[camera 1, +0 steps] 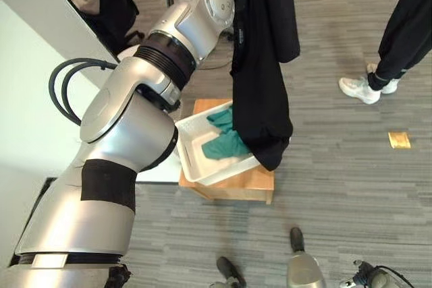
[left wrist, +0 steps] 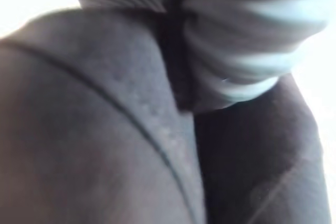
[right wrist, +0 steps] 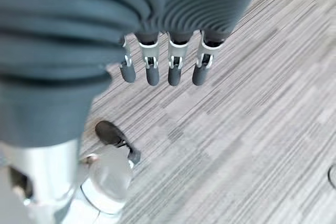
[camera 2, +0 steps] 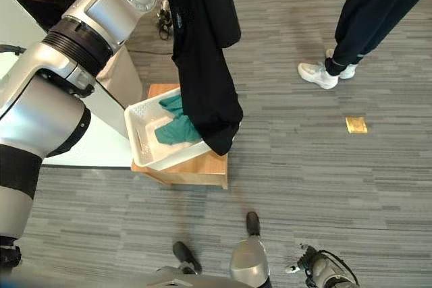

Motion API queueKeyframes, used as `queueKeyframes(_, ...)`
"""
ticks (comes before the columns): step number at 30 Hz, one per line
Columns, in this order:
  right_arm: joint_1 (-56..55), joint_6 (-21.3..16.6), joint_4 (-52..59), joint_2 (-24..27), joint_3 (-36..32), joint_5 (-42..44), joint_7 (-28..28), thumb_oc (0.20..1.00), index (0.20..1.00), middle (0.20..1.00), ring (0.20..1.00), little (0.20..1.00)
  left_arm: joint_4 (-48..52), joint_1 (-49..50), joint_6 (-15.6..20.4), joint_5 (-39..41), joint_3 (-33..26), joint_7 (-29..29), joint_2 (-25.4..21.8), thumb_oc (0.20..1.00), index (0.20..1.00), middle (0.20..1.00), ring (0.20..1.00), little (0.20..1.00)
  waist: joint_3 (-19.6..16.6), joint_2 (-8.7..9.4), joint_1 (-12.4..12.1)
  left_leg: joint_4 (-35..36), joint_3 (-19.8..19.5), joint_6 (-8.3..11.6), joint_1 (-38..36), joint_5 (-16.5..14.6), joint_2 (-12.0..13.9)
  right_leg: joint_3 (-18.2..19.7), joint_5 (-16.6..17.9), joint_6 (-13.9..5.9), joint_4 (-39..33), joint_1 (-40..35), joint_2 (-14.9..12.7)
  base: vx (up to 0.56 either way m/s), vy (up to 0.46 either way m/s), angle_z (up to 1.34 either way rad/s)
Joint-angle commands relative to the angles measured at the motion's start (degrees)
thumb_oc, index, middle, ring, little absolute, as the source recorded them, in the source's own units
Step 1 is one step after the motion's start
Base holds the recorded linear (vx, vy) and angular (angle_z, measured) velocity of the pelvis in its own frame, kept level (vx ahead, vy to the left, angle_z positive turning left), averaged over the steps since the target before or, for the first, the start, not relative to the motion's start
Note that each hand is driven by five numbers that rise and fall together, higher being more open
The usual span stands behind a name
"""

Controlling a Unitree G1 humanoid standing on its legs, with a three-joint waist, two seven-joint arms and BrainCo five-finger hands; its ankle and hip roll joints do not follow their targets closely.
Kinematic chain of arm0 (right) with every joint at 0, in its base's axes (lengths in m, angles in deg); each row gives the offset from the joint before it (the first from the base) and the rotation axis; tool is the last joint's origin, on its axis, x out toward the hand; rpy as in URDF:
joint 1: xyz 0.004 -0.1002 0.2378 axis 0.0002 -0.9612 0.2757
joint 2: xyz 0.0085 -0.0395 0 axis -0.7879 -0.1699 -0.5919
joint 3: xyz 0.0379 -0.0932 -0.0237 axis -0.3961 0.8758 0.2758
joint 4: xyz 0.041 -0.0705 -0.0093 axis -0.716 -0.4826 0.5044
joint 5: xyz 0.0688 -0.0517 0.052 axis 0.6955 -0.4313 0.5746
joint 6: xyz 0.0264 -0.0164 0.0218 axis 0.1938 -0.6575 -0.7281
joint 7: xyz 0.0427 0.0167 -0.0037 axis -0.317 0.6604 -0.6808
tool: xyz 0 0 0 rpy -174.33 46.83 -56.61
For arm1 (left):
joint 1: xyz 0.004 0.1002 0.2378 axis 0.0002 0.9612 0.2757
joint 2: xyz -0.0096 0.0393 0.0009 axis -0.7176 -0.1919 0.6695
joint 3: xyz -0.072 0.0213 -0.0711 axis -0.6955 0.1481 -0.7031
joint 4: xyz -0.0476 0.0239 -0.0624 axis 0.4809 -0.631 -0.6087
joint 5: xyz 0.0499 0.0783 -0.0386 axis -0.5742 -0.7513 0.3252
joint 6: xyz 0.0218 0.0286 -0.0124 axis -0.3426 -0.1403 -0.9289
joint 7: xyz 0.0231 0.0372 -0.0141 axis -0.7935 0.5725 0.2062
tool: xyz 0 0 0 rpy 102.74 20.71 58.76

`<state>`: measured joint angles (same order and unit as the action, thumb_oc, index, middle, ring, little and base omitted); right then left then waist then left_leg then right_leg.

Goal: Pick up bed clothes into laundry basket.

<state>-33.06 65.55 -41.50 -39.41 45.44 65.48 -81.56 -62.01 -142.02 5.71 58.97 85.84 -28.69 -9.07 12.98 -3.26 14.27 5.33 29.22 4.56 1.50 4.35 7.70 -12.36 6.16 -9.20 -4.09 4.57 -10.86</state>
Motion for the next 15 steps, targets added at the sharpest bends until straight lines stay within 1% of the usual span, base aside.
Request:
queueKeyframes(1, 2.31, -0.05, -2.86, 1.02, 0.6, -0.31, -0.98, 1.0, 1.0, 1.0, 1.0, 1.0, -5.53, -7.39, 0.44, -4.08, -4.44, -2.02, -1.54, 0.2, 0.2, 0.2, 0.2, 0.2, 2.8, 1.71, -1.07, -0.33, -1.88, 3.27, -1.0, -4.85, 4.06, -3.28, -1.76, -3.75, -0.88, 0.52, -1.66, -0.02, -0.006, 0.23)
queueKeyframes(2, 2.32, -0.05, -2.86, 1.02, 0.61, -0.31, -0.98, 1.0, 1.0, 1.0, 1.0, 1.0, -5.52, -7.39, 0.43, -4.08, -4.44, -2.02, -1.54, 0.2, 0.2, 0.2, 0.2, 0.2, 2.8, 1.71, -1.08, -0.33, -1.87, 3.27, -1.01, -4.85, 4.05, -3.27, -1.76, -3.75, -0.88, 0.52, -1.67, -0.04, 0.001, 0.12)
queueKeyframes(4, 4.68, 0.11, -1.99, 0.76, 2.14, -0.4, -1.56, 1.0, 1.0, 1.0, 1.0, 1.0, -5.45, -7.77, 0.28, -4.13, -4.26, -2.85, -2.37, 0.2, 0.2, 0.2, 0.2, 0.2, 4.32, 3.38, -1.48, -0.33, -1.23, 3.28, -0.48, -4.8, 4.42, -2.96, -1.36, -4.31, -0.73, 1.46, -1.36, -0.07, 0.018, 0.0)
queueKeyframes(5, 4.74, 0.11, -1.99, 0.73, 2.15, -0.4, -1.55, 1.0, 1.0, 1.0, 1.0, 1.0, -5.45, -7.81, 0.28, -4.13, -4.22, -2.85, -2.41, 0.2, 0.2, 0.2, 0.2, 0.2, 4.26, 3.44, -1.48, -0.33, -1.21, 3.26, -0.27, -4.53, 4.41, -2.92, -1.14, -4.2, -0.8, 1.65, -1.35, -0.12, -0.001, -0.05)
queueKeyframes(6, 4.82, 0.15, -1.32, 0.19, 2.91, -0.64, -1.87, 1.0, 1.0, 1.0, 1.0, 1.0, -4.91, -8.19, 0.29, -3.75, -4.47, -3.77, -3.2, 0.2, 0.2, 0.2, 0.2, 0.2, 5.48, 4.94, -1.97, -0.33, -0.8, 3.35, -0.02, -4.42, 4.95, -2.9, -1.03, -4.44, -0.68, 2.24, -0.96, -0.12, -0.028, -0.08)
queueKeyframes(7, 4.86, -0.03, -0.81, -0.02, 3.11, -0.52, -1.96, 1.0, 1.0, 1.0, 1.0, 1.0, -4.8, -8.13, 0.01, -4.05, -4.38, -3.96, -3.73, 0.2, 0.2, 0.2, 0.2, 0.2, 6.16, 6.01, -2.26, -0.33, -0.64, 3.4, 0.25, -4.23, 5.31, -2.92, -0.69, -4.52, -0.65, 2.74, -0.71, -0.16, -0.042, -0.22)
queueKeyframes(8, 4.63, -0.27, -0.44, 0.01, 3.37, -0.59, -2.0, 1.0, 1.0, 1.0, 1.0, 1.0, -4.9, -8.55, -0.08, -4.53, -4.16, -3.96, -3.99, 0.2, 0.2, 0.2, 0.2, 0.2, 6.59, 6.83, -2.44, -0.33, -0.63, 3.43, 0.73, -3.81, 5.6, -3.08, -0.35, -4.37, -0.71, 3.18, -0.62, -0.08, -0.03, -0.22)
queueKeyframes(9, 4.61, -0.27, -0.43, 0.0, 3.35, -0.59, -2.0, 1.0, 1.0, 1.0, 1.0, 1.0, -4.9, -8.56, -0.08, -4.54, -4.14, -3.96, -3.96, 0.2, 0.2, 0.2, 0.2, 0.2, 6.73, 6.82, -2.47, -0.33, -0.63, 3.47, 0.46, -4.07, 5.63, -3.1, -0.56, -4.47, -0.65, 2.95, -0.6, -0.15, -0.066, -0.26)
queueKeyframes(10, 4.36, -0.64, 0.22, -0.06, 3.94, -0.28, -2.39, 1.0, 1.0, 1.0, 1.0, 1.0, -4.42, -8.37, -0.01, -5.05, -4.09, -4.14, -4.23, 0.2, 0.2, 0.2, 0.2, 0.2, 8.3, 8.68, -3.04, -0.33, -1.28, 3.72, 1.37, -3.6, 6.43, -3.62, -0.24, -4.47, -0.58, 3.29, -0.41, -0.16, -0.073, -0.1)
queueKeyframes(11, 4.37, -0.68, 0.43, 0.03, 4.02, -0.03, -2.46, 1.0, 1.0, 1.0, 1.0, 1.0, -4.18, -8.41, -0.04, -5.42, -3.84, -4.11, -4.3, 0.2, 0.2, 0.2, 0.2, 0.2, 9.01, 9.49, -3.33, -0.33, -1.73, 3.77, 1.99, -3.14, 6.73, -3.88, 0.02, -4.32, -0.62, 3.56, -0.42, -0.26, -0.141, -0.06)
queueKeyframes(12, 4.32, -0.78, 0.62, -0.06, 4.04, 0.61, -2.69, 1.0, 1.0, 1.0, 1.0, 1.0, -3.29, -7.1, 0.09, -5.93, -4.71, -4.14, -3.72, 0.2, 0.2, 0.2, 0.2, 0.2, 10.44, 11.07, -3.99, -0.33, -2.74, 3.89, 2.54, -2.78, 7.19, -4.77, 0.14, -4.16, -0.53, 3.47, -0.25, -0.14, -0.088, 0.08)
queueKeyframes(13, 4.24, -0.79, 0.61, -0.05, 4.05, 0.62, -2.71, 1.0, 1.0, 1.0, 1.0, 1.0, -3.17, -6.96, 0.03, -5.98, -4.77, -4.16, -3.71, 0.2, 0.2, 0.2, 0.2, 0.2, 10.55, 10.98, -3.92, -0.33, -2.87, 3.94, 2.3, -3.02, 7.26, -4.93, -0.08, -4.24, -0.49, 3.14, -0.21, -0.11, -0.095, 0.29)
queueKeyframes(15, 3.78, -0.81, 0.98, -0.06, 4.51, 1.07, -2.53, 1.0, 1.0, 1.0, 1.0, 1.0, -1.6, -4.85, 0.12, -6.21, -6.02, -4.32, -2.67, 0.2, 0.2, 0.2, 0.2, 0.2, 11.57, 12.25, -4.68, -0.33, -3.56, 4.03, 2.62, -2.76, 7.51, -5.5, -0.05, -4.1, -0.37, 2.91, -0.02, -0.07, -0.069, 0.41)
